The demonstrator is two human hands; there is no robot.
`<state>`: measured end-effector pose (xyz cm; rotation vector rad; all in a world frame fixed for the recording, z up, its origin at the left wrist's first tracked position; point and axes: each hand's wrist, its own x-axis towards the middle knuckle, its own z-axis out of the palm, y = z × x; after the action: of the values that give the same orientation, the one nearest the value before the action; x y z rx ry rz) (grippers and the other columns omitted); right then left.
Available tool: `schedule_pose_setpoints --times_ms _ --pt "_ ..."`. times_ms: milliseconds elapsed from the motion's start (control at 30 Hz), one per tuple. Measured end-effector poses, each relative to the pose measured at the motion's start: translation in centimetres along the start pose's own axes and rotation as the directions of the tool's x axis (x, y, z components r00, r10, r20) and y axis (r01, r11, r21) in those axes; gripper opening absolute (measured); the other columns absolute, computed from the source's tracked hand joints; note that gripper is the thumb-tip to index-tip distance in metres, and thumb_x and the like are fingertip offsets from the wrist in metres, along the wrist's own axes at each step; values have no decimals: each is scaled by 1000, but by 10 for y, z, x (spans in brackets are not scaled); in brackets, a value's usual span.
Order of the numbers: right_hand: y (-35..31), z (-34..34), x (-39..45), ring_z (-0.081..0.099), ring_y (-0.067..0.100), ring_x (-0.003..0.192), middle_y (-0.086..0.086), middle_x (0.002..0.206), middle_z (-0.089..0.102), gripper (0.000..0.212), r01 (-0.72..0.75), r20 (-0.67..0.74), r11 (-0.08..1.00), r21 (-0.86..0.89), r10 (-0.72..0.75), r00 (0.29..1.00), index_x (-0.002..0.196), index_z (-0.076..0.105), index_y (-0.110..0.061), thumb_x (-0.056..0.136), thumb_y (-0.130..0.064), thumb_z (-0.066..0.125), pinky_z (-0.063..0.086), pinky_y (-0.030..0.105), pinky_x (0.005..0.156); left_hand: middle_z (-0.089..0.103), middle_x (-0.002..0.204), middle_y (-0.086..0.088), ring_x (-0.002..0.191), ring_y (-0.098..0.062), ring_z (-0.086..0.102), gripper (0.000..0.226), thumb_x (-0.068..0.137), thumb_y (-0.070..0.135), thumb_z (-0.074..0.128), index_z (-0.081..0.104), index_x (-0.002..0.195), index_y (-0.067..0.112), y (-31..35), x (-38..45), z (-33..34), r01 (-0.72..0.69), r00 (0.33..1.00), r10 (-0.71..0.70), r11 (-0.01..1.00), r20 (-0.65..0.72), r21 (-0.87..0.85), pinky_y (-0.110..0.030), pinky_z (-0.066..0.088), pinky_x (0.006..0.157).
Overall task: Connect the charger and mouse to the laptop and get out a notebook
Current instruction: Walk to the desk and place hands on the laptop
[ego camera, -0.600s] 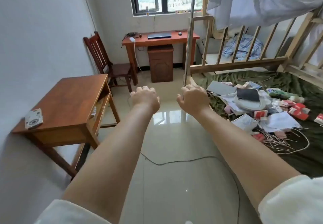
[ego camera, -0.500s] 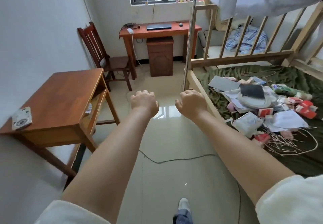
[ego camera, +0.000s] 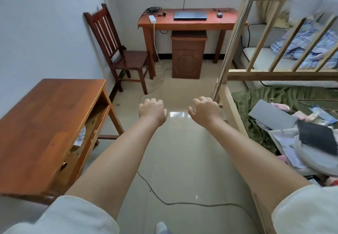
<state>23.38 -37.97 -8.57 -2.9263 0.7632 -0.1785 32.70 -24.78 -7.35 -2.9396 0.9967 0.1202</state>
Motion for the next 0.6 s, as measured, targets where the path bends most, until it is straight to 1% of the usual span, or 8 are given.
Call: schedule_pose_setpoints --times_ms 167,300,467,600 --pt "12 15 148 49 34 109 18 116 57 35 -12 -28 1000 2 12 1000 107 54 -2 92 -30 40 43 40 86 48 130 -14 121 -30 41 41 93 34 36 43 124 8 -19 148 -1 7 1000 -7 1000 -1 12 -41 37 97" --pt "25 21 261 48 34 112 18 118 56 35 -91 4 995 34 91 996 108 52 -3 92 -31 39 42 39 88 46 131 -13 123 -29 39 42 92 36 36 42 125 9 -22 272 -18 -28 999 27 999 30 46 -40 37 97" --pt "52 23 387 48 34 111 18 116 57 35 -137 12 989 54 136 991 107 53 -3 93 -31 38 42 40 87 48 130 -14 123 -30 40 43 92 36 38 42 124 8 -7 416 -40 -74 997 74 997 15 35 -41 37 97" --pt "89 28 492 49 33 109 16 113 59 34 -181 -13 980 80 182 983 104 54 -3 93 -31 39 42 39 85 50 127 -15 119 -31 42 39 92 34 39 45 119 6 12 530 -44 -110 994 110 994 -8 21 -41 38 95"
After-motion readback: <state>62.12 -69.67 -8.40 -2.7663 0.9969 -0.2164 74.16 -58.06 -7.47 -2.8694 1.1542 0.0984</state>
